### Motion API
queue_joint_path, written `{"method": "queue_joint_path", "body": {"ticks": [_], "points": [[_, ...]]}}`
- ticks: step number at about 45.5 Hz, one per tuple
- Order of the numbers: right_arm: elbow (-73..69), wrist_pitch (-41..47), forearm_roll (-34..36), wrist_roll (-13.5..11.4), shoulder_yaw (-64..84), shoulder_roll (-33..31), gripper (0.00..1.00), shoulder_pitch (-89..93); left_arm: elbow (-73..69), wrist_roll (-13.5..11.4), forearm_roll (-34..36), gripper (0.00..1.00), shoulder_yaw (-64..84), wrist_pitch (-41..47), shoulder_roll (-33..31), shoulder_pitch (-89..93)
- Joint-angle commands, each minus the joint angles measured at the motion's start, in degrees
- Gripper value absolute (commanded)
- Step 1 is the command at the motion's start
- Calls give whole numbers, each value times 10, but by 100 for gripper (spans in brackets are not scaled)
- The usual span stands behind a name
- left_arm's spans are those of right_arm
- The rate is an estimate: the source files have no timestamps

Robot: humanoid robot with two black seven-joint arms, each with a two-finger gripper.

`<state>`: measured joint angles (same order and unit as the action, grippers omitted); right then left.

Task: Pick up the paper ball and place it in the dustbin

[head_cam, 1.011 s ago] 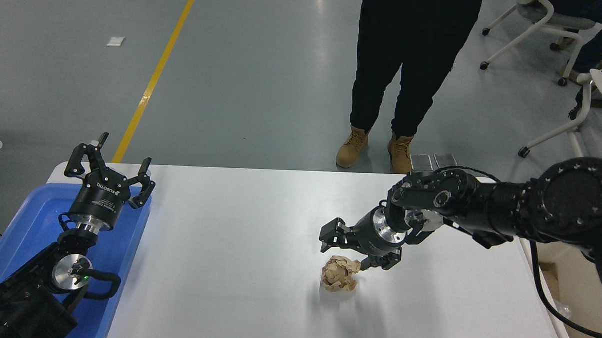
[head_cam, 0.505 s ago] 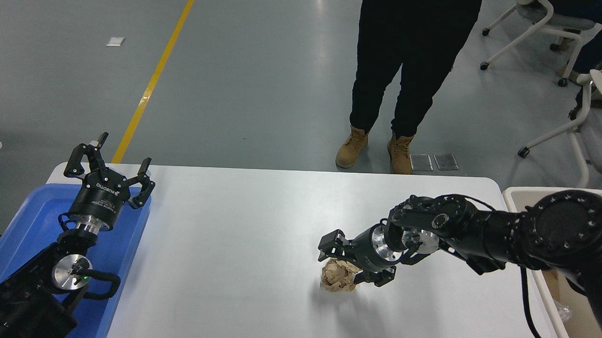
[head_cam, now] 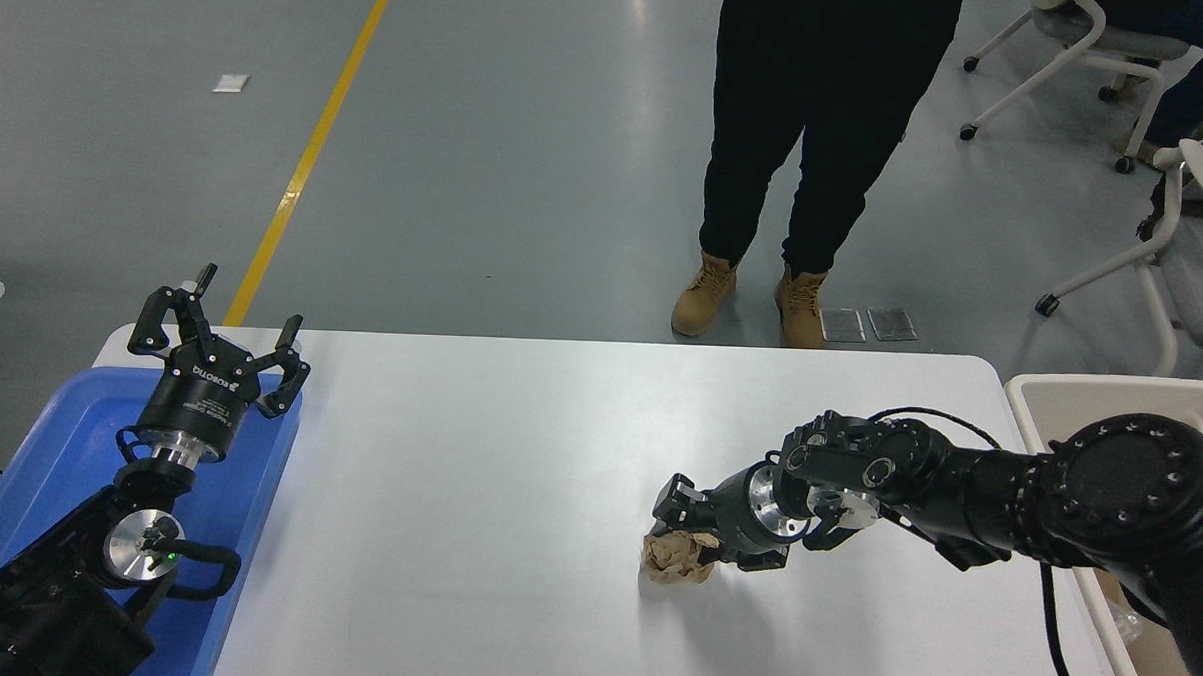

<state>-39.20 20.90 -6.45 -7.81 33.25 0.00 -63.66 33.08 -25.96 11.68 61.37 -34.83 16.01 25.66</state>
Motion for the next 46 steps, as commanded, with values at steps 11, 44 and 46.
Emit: {"method": "queue_joint_path", "body": {"ticks": [11, 44, 46], "points": [[-119, 9, -22, 1, 18, -68, 0, -151, 1, 0, 0, 98, 0, 0, 1, 0], [-266, 115, -20, -1, 35, -273, 0, -454, 0, 0, 0, 98, 0, -1, 0, 0], [-270, 117, -19, 0, 35, -279, 0, -466, 0, 0, 1, 98, 0, 0, 1, 0]]}}
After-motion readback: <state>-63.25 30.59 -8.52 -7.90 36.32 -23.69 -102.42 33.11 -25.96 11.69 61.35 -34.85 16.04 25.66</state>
